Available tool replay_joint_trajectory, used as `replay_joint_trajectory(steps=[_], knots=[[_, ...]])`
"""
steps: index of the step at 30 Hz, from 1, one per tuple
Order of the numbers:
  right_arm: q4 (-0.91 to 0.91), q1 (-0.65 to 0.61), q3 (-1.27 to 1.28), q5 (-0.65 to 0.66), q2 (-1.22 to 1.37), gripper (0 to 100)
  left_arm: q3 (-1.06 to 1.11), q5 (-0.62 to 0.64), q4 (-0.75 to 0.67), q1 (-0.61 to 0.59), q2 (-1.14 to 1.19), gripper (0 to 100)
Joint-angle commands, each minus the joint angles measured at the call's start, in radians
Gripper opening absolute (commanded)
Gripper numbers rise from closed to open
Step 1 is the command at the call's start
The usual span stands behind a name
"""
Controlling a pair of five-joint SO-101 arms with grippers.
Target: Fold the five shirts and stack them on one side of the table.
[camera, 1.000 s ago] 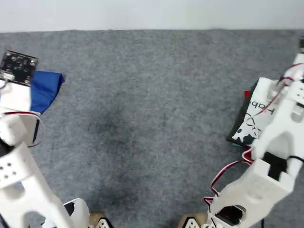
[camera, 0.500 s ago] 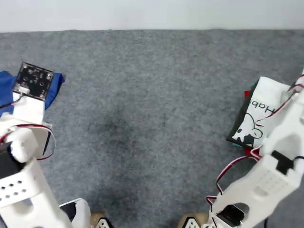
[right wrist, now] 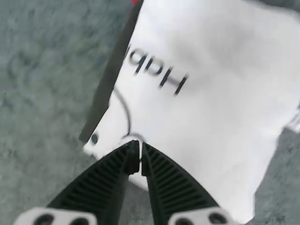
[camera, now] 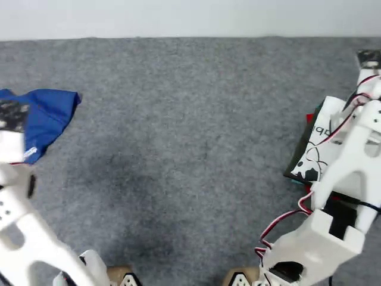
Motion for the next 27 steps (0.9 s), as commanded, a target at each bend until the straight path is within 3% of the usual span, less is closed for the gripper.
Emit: replay_joint_trajectory(steps=[1, 6, 13, 27], knots=[[0.058, -0.013, -0.051, 0.006, -0.064, 0.9, -0.007, -0.097, -0.097, -0.157, 0.1, 16], [0.077, -0.013, -0.049, 0.006, -0.067, 0.9, -0.008, -0.241, -0.236, -0.244, 0.265, 17], [0.077, -0.013, -0.049, 0.008, -0.068, 0.9, -0.094, -0.241, -0.37, -0.239, 0.5, 17], [0.079, -0.015, -0.049, 0.008, -0.068, 0.9, -0.521, -0.143, -0.368, -0.13, 1.065, 13]])
